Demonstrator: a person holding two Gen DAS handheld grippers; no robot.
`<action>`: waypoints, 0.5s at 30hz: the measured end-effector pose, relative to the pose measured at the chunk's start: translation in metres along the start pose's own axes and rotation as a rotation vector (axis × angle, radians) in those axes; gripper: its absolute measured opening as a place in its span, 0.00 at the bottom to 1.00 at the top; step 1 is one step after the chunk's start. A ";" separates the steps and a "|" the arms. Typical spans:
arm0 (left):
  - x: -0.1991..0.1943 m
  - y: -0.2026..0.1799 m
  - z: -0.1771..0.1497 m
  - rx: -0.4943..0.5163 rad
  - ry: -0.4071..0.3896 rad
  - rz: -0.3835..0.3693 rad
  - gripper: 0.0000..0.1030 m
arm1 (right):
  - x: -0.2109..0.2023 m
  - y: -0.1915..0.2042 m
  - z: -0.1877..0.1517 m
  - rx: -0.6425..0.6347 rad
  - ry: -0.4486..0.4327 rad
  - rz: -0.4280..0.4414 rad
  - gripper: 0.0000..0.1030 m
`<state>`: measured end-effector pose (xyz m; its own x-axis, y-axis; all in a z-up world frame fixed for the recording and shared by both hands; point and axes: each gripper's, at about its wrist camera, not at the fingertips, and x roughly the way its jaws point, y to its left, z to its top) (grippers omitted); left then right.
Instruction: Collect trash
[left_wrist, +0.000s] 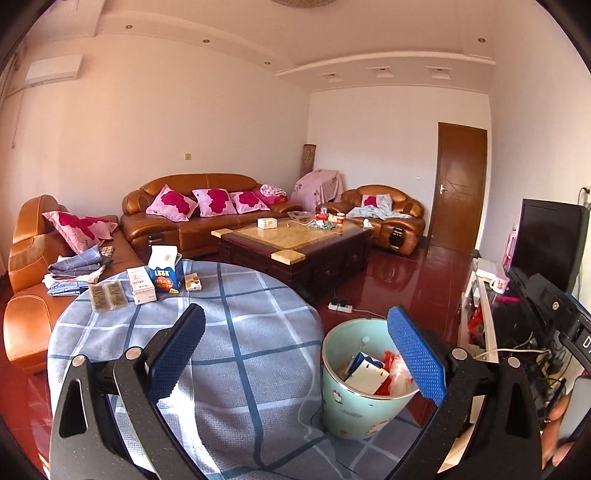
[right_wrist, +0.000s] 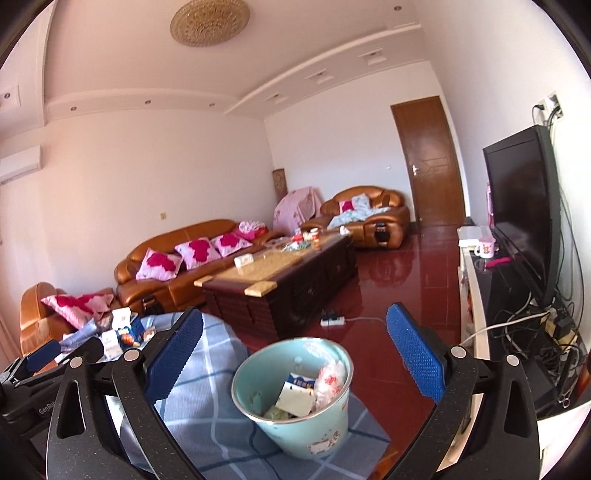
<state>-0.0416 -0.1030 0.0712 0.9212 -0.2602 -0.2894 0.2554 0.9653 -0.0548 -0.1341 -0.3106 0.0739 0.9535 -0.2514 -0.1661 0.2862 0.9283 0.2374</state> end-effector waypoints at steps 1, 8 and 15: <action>0.000 -0.001 0.000 0.002 -0.002 0.002 0.94 | -0.001 -0.001 0.001 0.005 -0.005 -0.001 0.95; -0.009 -0.008 -0.002 0.048 -0.040 0.027 0.94 | 0.002 -0.004 -0.001 0.010 0.005 0.001 0.95; -0.008 -0.008 -0.004 0.052 -0.029 0.023 0.94 | 0.003 -0.002 -0.004 0.011 0.017 0.004 0.95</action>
<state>-0.0521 -0.1084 0.0703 0.9347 -0.2395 -0.2626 0.2486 0.9686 0.0011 -0.1319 -0.3119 0.0692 0.9528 -0.2433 -0.1818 0.2839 0.9262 0.2481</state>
